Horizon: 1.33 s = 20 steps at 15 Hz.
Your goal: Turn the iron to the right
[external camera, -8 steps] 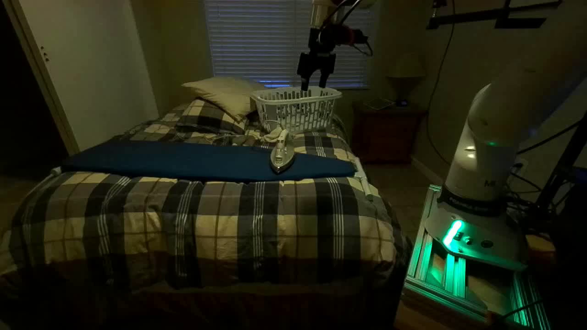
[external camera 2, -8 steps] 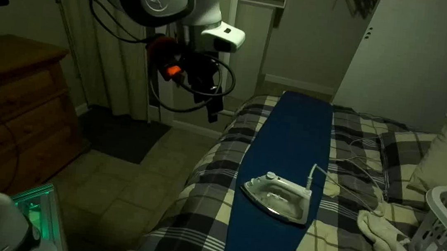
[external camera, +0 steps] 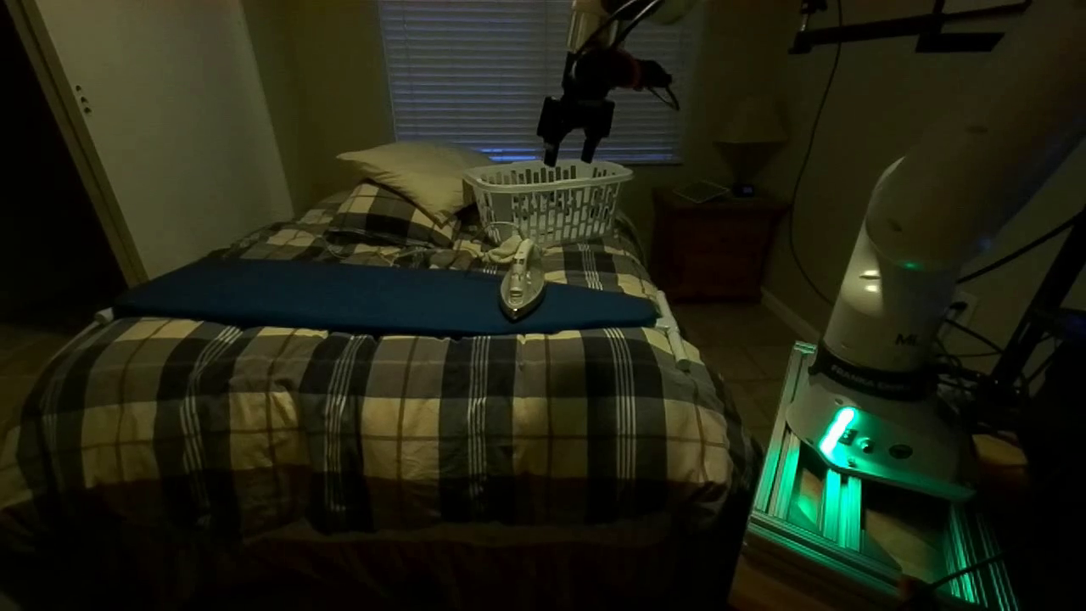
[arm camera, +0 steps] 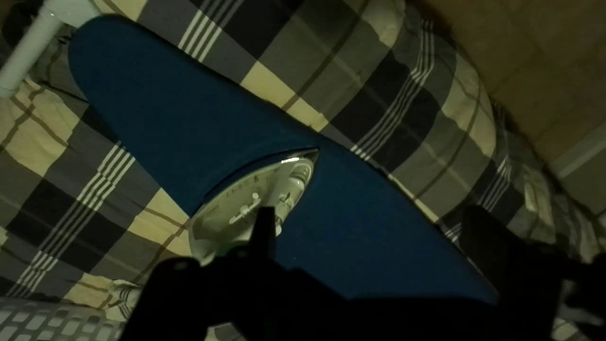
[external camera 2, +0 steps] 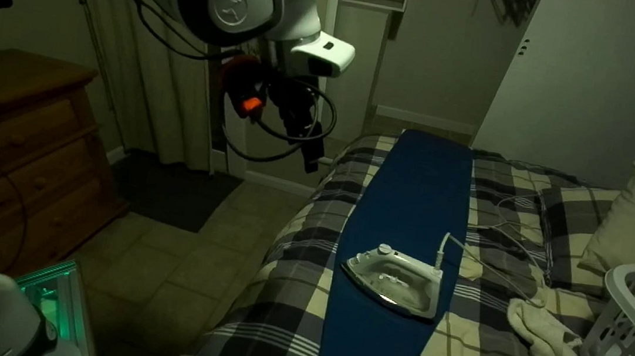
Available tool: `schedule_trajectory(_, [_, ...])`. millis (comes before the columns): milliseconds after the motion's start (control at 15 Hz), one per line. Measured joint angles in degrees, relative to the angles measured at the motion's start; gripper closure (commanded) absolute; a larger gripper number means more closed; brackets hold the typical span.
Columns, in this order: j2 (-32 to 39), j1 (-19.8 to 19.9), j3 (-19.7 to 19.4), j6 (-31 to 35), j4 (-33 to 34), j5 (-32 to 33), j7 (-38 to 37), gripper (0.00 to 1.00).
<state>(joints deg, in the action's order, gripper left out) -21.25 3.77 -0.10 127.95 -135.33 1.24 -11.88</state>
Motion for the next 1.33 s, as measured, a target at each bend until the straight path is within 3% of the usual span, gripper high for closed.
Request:
schedule_trajectory(200, [9.08, 1.16, 0.67, 12.82, 2.65, 1.55, -8.24, 0.00])
schedule_trajectory(467, [24.53, 2.66, 0.36, 23.10, 9.87, 13.28, -20.20, 0.00])
schedule_trajectory(600, [31.79, 1.78, -2.06, 23.57, 15.08, 19.68, -25.61, 0.00])
schedule_trajectory(733, [38.01, -0.20, -5.62, 23.42, 20.13, 22.14, -27.92, 0.00])
schedule_trajectory(1000, [47.08, -3.22, -9.90, 22.29, 27.81, 20.83, -28.35, 0.00])
schedule_trajectory(1333, [53.07, -5.24, -11.98, 13.45, 35.13, 17.75, -29.46, 0.00])
